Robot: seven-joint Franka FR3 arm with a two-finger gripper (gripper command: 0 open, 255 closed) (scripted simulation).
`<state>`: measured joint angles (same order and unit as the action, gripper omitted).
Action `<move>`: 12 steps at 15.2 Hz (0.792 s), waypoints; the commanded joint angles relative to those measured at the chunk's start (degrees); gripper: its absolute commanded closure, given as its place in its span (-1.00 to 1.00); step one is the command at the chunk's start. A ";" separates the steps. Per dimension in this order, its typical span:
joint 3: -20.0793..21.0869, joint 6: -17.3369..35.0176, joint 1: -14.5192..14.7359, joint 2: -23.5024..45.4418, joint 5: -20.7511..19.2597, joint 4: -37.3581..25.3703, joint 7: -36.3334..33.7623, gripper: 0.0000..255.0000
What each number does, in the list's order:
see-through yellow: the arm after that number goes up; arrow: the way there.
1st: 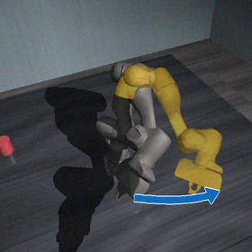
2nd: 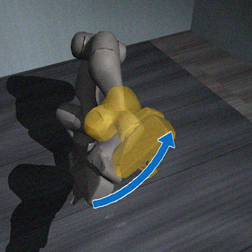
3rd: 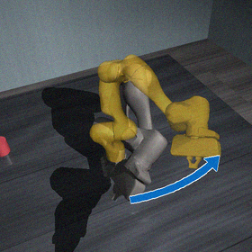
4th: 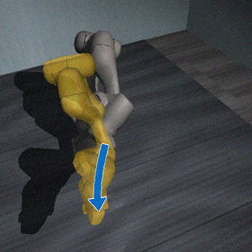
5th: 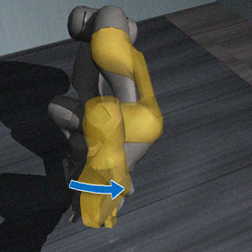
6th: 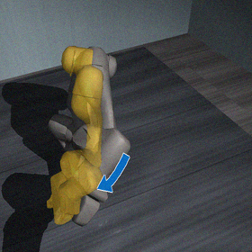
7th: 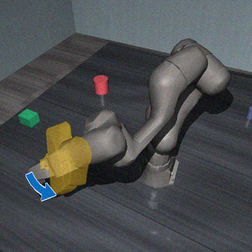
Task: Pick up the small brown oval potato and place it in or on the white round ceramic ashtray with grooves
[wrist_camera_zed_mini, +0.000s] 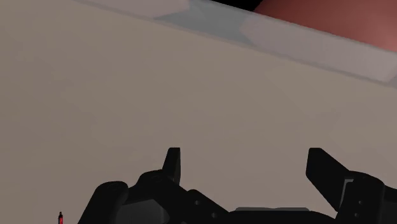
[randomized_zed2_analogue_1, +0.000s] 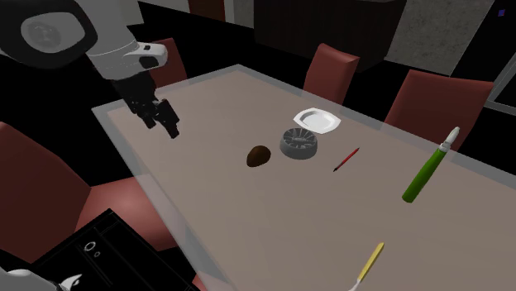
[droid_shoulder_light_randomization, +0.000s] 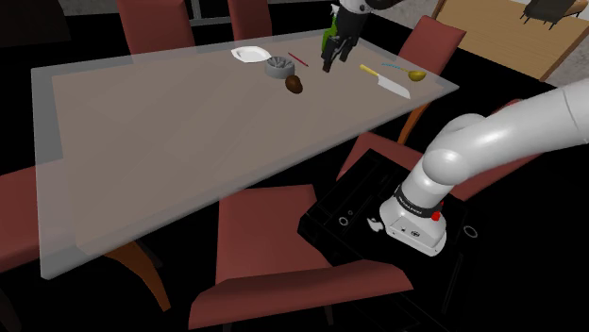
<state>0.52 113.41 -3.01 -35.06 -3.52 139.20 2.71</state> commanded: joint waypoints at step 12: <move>-2.87 24.04 -3.57 25.24 -1.61 -5.50 -2.25 -1.00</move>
<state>-2.22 135.86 -6.40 -11.74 -5.07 134.42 0.79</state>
